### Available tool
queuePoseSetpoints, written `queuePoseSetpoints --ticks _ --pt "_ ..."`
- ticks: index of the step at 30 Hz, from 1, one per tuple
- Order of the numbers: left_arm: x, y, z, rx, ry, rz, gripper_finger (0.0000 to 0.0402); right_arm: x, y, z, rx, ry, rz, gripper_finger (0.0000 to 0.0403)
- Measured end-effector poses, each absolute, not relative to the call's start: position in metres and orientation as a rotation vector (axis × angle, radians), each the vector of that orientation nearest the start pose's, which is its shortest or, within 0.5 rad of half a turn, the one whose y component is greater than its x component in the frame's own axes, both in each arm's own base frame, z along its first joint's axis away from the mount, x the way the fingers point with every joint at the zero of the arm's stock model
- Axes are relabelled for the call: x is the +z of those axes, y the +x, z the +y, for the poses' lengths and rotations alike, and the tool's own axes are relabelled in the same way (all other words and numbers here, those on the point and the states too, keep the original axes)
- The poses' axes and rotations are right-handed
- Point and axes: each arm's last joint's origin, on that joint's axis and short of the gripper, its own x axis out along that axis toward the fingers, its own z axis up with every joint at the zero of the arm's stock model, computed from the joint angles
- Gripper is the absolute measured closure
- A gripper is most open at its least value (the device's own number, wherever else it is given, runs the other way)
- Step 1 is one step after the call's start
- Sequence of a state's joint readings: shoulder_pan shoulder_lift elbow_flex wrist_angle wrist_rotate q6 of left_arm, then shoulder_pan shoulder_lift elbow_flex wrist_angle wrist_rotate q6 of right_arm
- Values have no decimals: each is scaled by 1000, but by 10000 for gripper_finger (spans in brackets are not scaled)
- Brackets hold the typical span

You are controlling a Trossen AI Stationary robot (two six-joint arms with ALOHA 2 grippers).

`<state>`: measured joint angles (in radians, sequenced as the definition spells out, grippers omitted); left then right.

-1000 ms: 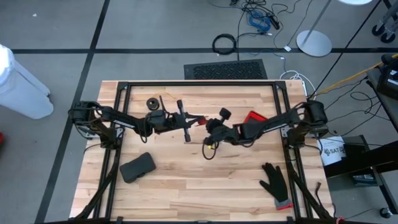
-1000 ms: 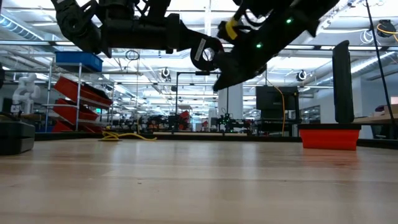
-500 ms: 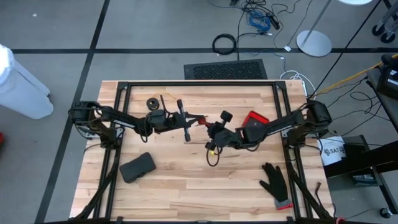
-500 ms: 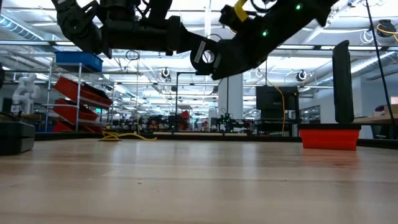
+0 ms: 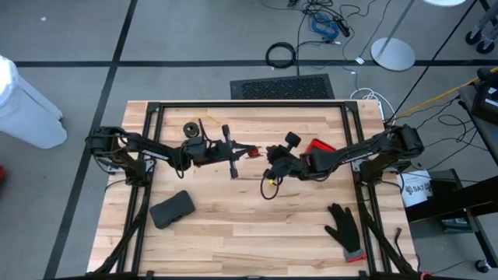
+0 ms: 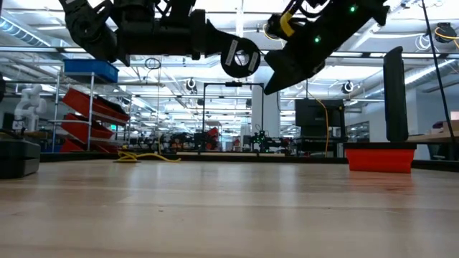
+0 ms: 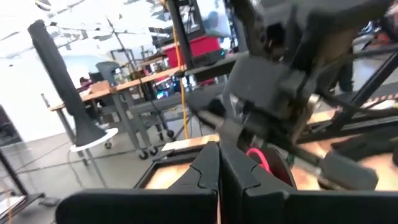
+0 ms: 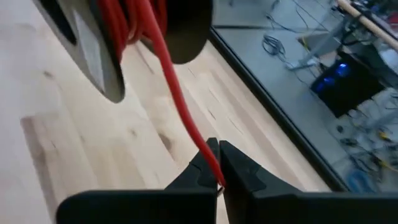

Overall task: Coil cords
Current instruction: Coil the red wire onto the black spool

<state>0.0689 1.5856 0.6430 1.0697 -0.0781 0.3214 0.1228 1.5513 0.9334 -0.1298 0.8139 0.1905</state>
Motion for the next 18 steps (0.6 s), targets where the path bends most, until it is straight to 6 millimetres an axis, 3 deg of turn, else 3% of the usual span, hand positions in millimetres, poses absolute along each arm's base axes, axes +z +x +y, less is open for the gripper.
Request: queuePoseSetpoints --ticks 11,18 --pt "226 310 24 157 293 -206 401 198 314 2 -593 -41 290 402" --pt "234 312 30 182 275 -237 401 185 338 -2 -513 1 196 403"
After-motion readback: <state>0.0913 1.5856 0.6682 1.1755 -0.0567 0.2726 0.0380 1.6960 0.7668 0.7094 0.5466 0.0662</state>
